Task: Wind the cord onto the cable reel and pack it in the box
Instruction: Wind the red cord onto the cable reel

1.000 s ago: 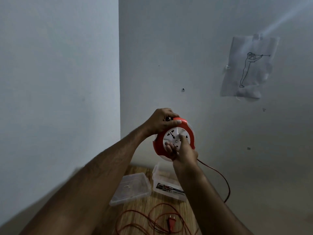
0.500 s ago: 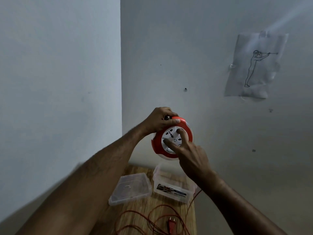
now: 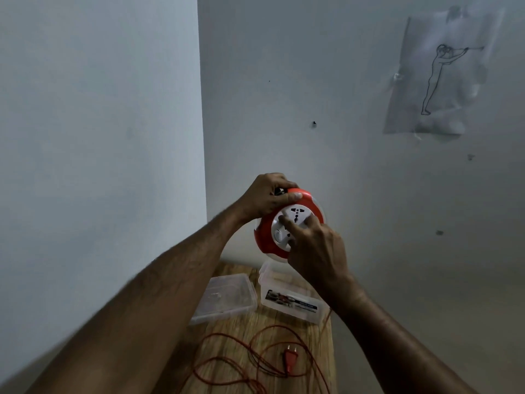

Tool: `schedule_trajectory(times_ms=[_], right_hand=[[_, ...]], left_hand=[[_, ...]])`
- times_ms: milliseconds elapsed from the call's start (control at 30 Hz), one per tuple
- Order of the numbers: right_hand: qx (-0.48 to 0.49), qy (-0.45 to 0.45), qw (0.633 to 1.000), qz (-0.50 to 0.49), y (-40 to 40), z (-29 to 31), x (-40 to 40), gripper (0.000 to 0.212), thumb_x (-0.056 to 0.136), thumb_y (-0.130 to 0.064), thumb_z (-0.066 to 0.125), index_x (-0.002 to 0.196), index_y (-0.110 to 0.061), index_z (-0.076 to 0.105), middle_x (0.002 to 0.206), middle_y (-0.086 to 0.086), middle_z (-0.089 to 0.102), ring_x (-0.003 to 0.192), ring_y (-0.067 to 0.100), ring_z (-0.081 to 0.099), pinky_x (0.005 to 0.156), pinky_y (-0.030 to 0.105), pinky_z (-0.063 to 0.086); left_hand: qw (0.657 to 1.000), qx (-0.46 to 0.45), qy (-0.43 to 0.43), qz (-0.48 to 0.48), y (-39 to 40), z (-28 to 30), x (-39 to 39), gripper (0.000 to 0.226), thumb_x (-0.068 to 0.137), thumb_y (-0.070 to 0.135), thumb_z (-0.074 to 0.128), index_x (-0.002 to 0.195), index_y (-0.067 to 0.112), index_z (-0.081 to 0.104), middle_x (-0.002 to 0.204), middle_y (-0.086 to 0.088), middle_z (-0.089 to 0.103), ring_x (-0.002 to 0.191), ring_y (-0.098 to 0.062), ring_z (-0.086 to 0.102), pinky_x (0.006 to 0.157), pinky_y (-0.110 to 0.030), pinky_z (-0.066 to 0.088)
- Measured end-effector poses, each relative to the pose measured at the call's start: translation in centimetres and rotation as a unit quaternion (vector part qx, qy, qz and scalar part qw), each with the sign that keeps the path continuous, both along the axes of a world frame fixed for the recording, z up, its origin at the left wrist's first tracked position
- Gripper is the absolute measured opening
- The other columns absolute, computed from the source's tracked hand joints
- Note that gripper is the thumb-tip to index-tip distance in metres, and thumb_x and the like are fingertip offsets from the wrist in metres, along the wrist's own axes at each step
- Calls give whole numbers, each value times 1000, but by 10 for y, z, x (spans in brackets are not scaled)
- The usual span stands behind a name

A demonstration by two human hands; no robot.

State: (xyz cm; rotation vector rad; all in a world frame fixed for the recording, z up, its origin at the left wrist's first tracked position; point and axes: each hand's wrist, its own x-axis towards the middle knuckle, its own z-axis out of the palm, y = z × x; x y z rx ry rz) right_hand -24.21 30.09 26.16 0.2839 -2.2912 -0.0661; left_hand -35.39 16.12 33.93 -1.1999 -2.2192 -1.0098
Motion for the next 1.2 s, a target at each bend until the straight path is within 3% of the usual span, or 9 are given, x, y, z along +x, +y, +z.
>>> schedule_trajectory(times_ms=[200, 467, 633, 900, 1067, 1200], right_hand=[[-59, 14, 998, 35, 5, -34, 1, 65, 74, -27, 86, 133, -16, 61, 80, 18, 69, 57, 25, 65, 57, 32, 58], [-129, 25, 990, 59, 13, -66, 2, 53, 79, -31, 82, 126, -13, 66, 65, 6, 69, 46, 13, 55, 58, 26, 57], [-169, 36, 983, 57, 15, -81, 2, 52, 80, -38, 79, 122, -9, 66, 76, 7, 73, 53, 17, 65, 61, 26, 58], [-267, 62, 961, 49, 7, -109, 9, 52, 78, -36, 84, 116, -6, 66, 94, 11, 76, 69, 21, 72, 74, 19, 46], [-332, 64, 940, 42, 0, -130, 19, 49, 83, -43, 78, 115, -9, 65, 93, 4, 74, 68, 9, 60, 70, 2, 34], [-346, 72, 934, 47, -6, -149, 38, 50, 82, -44, 79, 114, -9, 63, 94, 5, 73, 69, 7, 56, 67, 0, 32]], left_hand=[[1000, -18, -2, 10, 8, -34, 2, 38, 91, 39, 65, 117, 11, 70, 98, -2, 68, 86, -11, 64, 78, -27, 57], [1000, -14, -13, 1, 17, -69, 7, 35, 91, 37, 66, 115, 12, 71, 95, 0, 67, 83, -5, 62, 74, -19, 51], [1000, -9, -11, -9, 22, -85, 10, 33, 92, 34, 66, 115, 12, 71, 92, 6, 64, 82, -2, 61, 74, -17, 52], [1000, 19, -5, -16, 22, -113, 15, 33, 92, 33, 66, 114, 9, 71, 98, -2, 69, 86, -10, 65, 76, -24, 56], [999, 27, 6, -24, 21, -134, 27, 31, 92, 35, 66, 111, 11, 73, 94, -2, 69, 83, -10, 65, 72, -24, 57], [999, 23, 11, -28, 15, -151, 47, 31, 91, 37, 66, 111, 13, 73, 95, -1, 69, 83, -10, 66, 73, -25, 58]])
